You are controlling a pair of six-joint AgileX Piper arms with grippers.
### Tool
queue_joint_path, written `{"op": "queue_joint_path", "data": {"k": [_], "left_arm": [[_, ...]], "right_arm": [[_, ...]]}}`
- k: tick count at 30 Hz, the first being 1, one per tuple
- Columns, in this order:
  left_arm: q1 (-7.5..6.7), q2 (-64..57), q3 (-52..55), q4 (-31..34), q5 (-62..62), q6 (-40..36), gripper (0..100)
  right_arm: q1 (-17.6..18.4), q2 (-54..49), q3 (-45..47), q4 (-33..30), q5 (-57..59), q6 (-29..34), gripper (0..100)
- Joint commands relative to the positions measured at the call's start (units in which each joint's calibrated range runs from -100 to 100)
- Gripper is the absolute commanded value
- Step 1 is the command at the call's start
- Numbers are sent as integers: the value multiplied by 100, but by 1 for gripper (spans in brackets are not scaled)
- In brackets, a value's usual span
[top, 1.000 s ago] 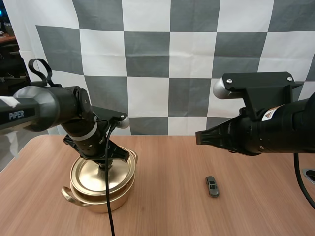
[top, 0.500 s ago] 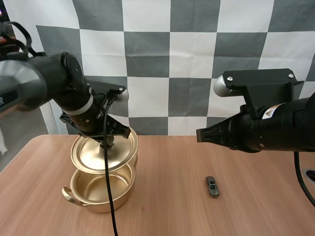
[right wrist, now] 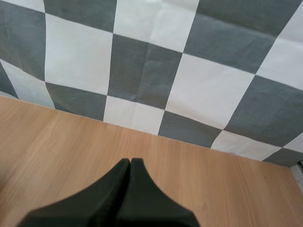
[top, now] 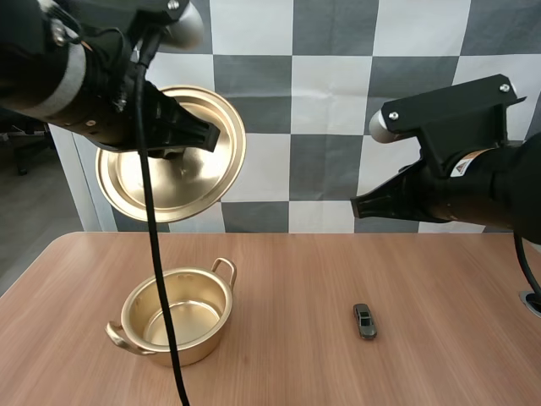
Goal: Open the pot, put the car inside, and close it
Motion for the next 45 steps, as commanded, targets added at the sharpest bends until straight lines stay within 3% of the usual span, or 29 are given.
{"op": "queue_joint_path", "data": {"k": [1, 6, 12, 19, 20, 22, 24, 25, 34, 45], "left_arm": [[1, -775, -5, 0, 0, 1, 0], [1, -1253, -5, 12, 0, 24, 0], [1, -1280, -5, 12, 0, 24, 0], [1, -1280, -5, 12, 0, 24, 0], [1, -1280, -5, 12, 0, 24, 0], [1, -1280, -5, 1, 0, 24, 0], [1, -1280, -5, -28, 0, 24, 0], [1, -1280, -5, -51, 0, 24, 0], [1, -1280, -5, -78, 0, 121, 0], [1, -1280, 31, -78, 0, 133, 0]], "right_arm": [[-2, 600, -8, 27, 172, 7, 0], [-2, 1918, -8, 111, 1023, 60, 0], [-2, 2750, 96, 127, 1103, 85, 0], [-2, 2787, 107, 116, 1211, 164, 2], [-2, 2787, 107, 116, 1276, 164, 12], [-2, 2787, 107, 87, 1339, 155, 41], [-2, 2787, 107, 87, 1339, 155, 75], [5, 2787, 107, 87, 1303, 155, 100], [5, 2787, 107, 87, 130, 164, 100], [5, 3073, 680, 123, -150, -291, 100]]}}
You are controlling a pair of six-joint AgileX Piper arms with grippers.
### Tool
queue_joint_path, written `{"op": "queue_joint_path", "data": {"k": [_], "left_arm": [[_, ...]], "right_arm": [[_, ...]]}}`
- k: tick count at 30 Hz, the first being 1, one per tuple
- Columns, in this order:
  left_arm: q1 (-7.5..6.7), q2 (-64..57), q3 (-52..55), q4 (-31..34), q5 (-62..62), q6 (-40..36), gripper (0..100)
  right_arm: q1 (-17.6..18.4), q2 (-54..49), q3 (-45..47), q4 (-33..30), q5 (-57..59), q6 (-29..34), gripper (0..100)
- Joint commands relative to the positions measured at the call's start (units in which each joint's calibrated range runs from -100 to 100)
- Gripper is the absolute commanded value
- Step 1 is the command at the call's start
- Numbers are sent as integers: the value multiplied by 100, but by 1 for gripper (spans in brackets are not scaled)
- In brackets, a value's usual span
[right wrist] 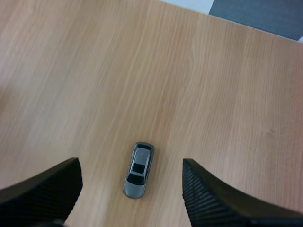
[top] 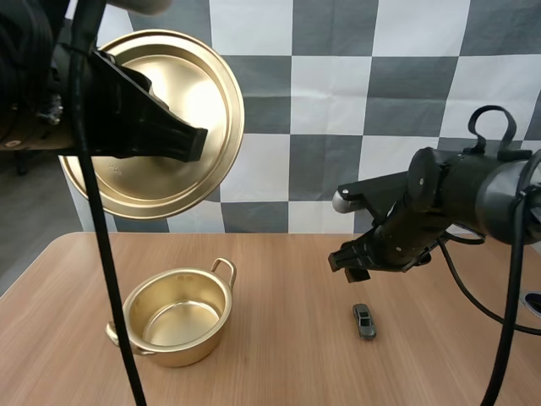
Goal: Open the pot, put the car inside, and close it
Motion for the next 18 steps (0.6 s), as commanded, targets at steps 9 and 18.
{"op": "queue_joint_path", "data": {"k": [9, 18], "left_arm": [[1, -1, 4, 11, 0, 4, 0], [1, -1, 4, 11, 0, 4, 0]], "right_arm": [[5, 634, 218, 5, -522, -122, 100], [5, 1216, 218, -272, -770, -136, 100]]}}
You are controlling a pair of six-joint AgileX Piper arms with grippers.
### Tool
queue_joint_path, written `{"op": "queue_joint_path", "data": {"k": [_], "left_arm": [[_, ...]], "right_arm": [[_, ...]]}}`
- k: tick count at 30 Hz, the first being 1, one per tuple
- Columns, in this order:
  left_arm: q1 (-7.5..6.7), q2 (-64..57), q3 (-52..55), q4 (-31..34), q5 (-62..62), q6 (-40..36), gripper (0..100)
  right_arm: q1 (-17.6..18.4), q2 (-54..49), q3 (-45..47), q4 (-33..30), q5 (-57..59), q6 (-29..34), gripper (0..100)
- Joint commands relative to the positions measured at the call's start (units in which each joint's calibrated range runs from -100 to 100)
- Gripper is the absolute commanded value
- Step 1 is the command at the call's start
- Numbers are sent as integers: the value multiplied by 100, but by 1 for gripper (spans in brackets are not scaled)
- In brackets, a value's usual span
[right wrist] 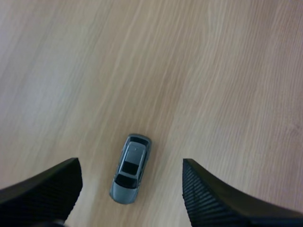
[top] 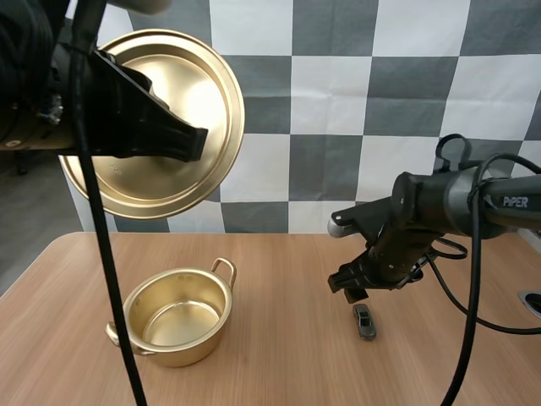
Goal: Open the pot, put the car inside, and close it
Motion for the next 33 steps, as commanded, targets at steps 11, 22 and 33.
{"op": "queue_joint_path", "data": {"k": [11, 22, 33], "left_arm": [[1, -1, 4, 0, 0, 4, 0], [1, -18, 4, 0, 0, 4, 0], [1, -18, 4, 0, 0, 4, 0]], "right_arm": [[5, 782, 6, -38, 42, -6, 100], [5, 1374, 6, -45, -116, -139, 100], [5, 1657, -9, -45, -707, -387, 100]]}}
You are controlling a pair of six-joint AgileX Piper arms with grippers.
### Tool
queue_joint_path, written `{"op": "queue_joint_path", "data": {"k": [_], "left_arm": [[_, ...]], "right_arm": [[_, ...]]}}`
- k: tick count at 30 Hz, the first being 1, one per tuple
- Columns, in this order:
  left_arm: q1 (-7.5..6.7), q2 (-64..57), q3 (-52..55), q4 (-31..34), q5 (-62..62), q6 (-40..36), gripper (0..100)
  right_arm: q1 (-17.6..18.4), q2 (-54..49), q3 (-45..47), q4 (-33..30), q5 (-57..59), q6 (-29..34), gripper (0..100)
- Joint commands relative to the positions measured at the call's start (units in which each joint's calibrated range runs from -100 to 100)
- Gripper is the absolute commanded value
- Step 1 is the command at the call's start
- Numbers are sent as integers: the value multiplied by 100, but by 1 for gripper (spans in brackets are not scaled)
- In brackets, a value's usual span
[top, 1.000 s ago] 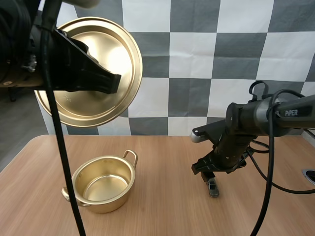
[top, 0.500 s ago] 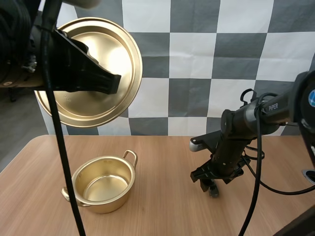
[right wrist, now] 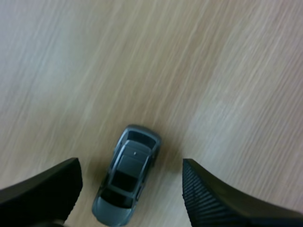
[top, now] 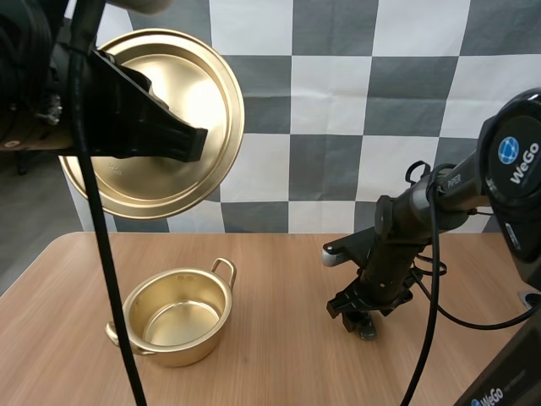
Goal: Open the pot, put the car inside, and close it
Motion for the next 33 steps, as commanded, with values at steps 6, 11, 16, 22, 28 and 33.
{"op": "queue_joint_path", "data": {"k": [6, 11, 16, 22, 28, 33], "left_arm": [[1, -6, 4, 0, 0, 4, 0], [1, -6, 4, 0, 0, 4, 0], [1, -6, 4, 0, 0, 4, 0], [1, -6, 4, 0, 0, 4, 0], [1, -6, 4, 0, 0, 4, 0], [1, -38, 4, 37, 0, 4, 0]], "right_arm": [[5, 331, -32, -4, -115, -105, 100], [5, 637, -32, -4, -190, -112, 100], [5, 774, -38, -11, -247, -154, 80], [5, 774, -38, -74, -267, -106, 0], [5, 761, -49, -182, -307, -106, 0], [5, 385, -444, -140, 300, -106, 0]]}}
